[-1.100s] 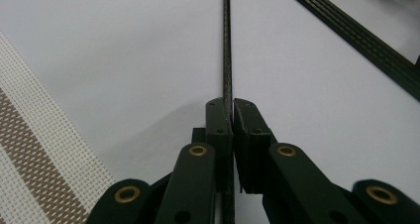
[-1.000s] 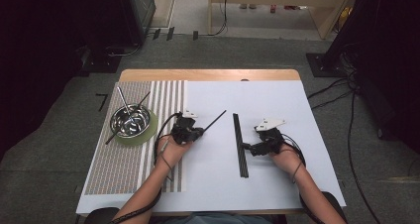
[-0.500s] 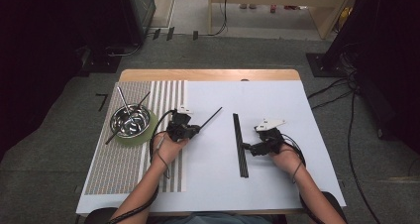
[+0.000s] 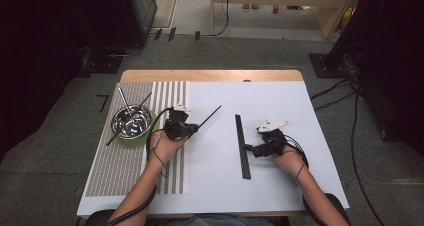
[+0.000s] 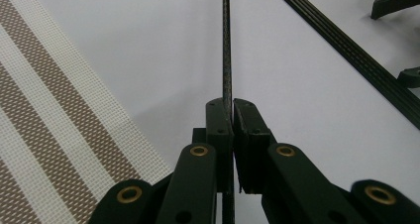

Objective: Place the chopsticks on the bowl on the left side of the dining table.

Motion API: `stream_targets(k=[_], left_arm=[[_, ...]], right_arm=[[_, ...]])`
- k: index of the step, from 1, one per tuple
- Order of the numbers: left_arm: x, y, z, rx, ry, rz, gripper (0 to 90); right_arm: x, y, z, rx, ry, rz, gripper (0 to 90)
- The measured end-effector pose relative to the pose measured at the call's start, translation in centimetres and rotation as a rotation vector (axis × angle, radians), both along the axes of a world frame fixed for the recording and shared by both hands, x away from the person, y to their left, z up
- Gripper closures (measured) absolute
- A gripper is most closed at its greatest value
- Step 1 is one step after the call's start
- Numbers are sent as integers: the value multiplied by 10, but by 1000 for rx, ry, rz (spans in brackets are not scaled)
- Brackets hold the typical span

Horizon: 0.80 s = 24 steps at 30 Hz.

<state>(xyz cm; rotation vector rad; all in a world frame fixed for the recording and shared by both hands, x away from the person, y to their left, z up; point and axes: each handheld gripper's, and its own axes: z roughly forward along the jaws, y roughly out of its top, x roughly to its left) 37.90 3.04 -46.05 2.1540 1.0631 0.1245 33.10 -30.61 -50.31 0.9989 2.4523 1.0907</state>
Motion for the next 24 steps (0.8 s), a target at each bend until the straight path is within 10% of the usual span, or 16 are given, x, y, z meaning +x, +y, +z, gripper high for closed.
stream_targets(k=[24], left_arm=[[-1,17,15,-7,13,7,876]], right_arm=[[0,0,0,0,-1,1,151]])
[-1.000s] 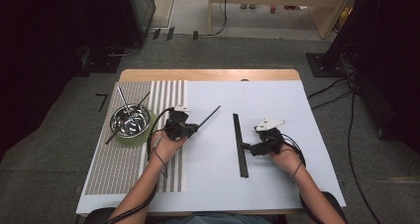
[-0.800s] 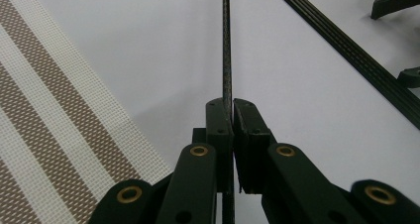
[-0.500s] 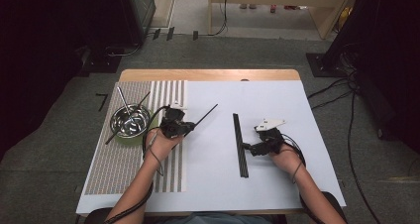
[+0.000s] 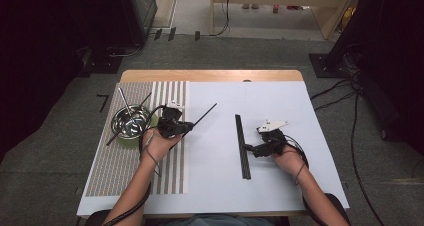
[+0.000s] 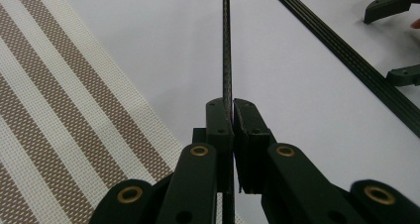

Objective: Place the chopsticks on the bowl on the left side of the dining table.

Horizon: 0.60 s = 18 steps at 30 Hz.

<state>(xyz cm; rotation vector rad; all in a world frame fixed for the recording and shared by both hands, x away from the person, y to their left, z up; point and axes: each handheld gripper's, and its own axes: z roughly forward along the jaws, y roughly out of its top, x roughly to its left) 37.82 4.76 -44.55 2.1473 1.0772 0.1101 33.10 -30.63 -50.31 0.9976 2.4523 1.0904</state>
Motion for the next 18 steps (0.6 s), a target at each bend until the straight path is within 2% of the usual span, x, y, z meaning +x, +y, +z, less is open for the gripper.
stream_targets(k=[18], left_arm=[[0,21,11,6,-18,37,876]], right_arm=[[0,0,0,1,1,-1,151]])
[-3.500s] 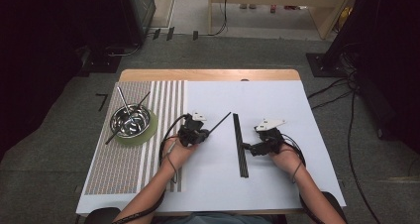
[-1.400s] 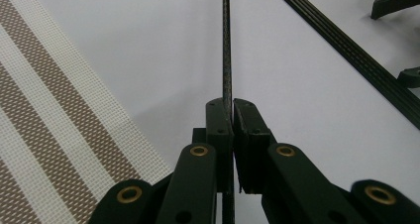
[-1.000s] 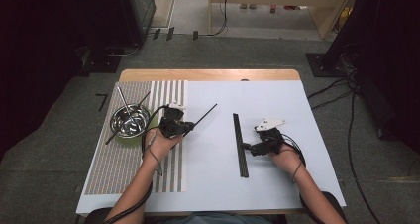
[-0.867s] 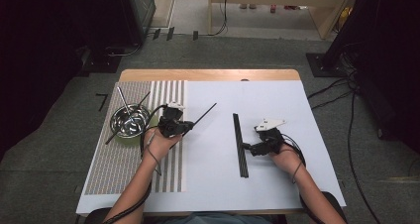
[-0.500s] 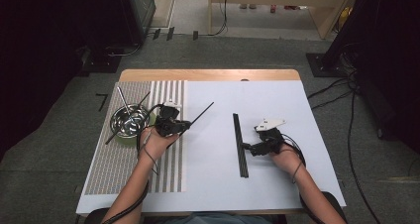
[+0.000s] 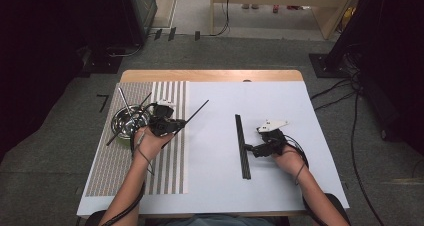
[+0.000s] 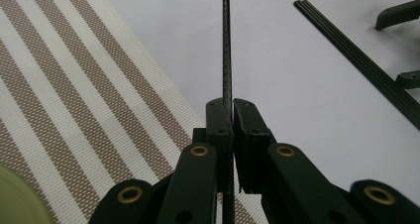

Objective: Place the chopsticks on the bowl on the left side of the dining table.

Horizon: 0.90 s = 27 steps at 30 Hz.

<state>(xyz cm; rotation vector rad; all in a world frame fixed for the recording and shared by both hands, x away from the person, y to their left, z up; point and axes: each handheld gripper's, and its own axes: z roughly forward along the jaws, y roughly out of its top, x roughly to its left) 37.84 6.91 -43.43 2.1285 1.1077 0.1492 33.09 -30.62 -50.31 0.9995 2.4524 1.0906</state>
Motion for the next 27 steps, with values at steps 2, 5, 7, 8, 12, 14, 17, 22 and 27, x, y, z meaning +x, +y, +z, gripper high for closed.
stream_targets(k=[2,5,7,8,12,14,17,22,27], left_arm=[[0,2,1,4,-1,1,876],[0,5,2,1,-2,6,876],[1,8,3,-1,-2,9,876],[1,9,3,-3,0,9,876],[0,12,4,-4,1,15,876],[0,14,5,-7,3,17,876],[1,14,4,-7,5,18,876],[1,17,5,-6,7,17,876],[1,25,8,-8,1,31,875]], right_arm=[[0,0,0,0,0,0,151],[0,0,0,0,0,0,151],[0,0,0,0,0,0,151],[0,0,0,0,0,0,151],[0,0,0,0,0,0,151],[0,0,0,0,0,0,151],[0,0,0,0,0,0,151],[0,0,0,0,0,0,151],[0,0,0,1,1,-1,151]])
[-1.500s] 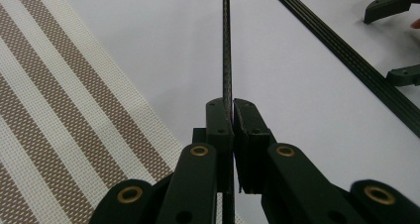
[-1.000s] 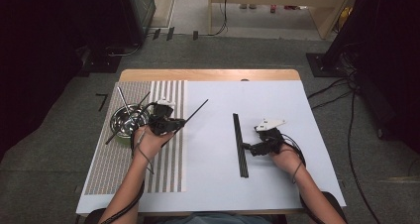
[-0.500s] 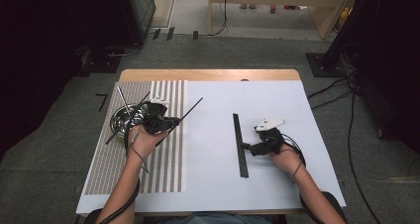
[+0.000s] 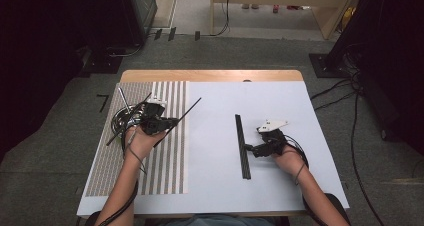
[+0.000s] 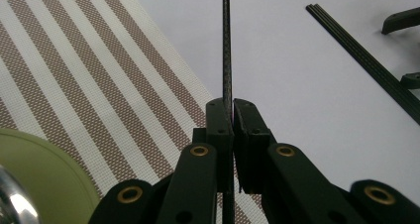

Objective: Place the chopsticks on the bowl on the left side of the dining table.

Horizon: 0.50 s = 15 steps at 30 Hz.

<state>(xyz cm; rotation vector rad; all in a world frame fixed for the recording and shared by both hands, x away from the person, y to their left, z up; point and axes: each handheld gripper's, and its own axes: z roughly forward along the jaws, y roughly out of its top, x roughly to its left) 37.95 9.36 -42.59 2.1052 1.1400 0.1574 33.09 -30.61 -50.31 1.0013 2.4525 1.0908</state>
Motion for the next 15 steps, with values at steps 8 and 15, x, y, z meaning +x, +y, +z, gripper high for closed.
stream_targets(k=[8,15], left_arm=[[0,11,3,15,-10,25,876],[0,21,5,9,-12,37,876]], right_arm=[[0,0,0,0,0,0,151],[0,0,0,0,0,0,151]])
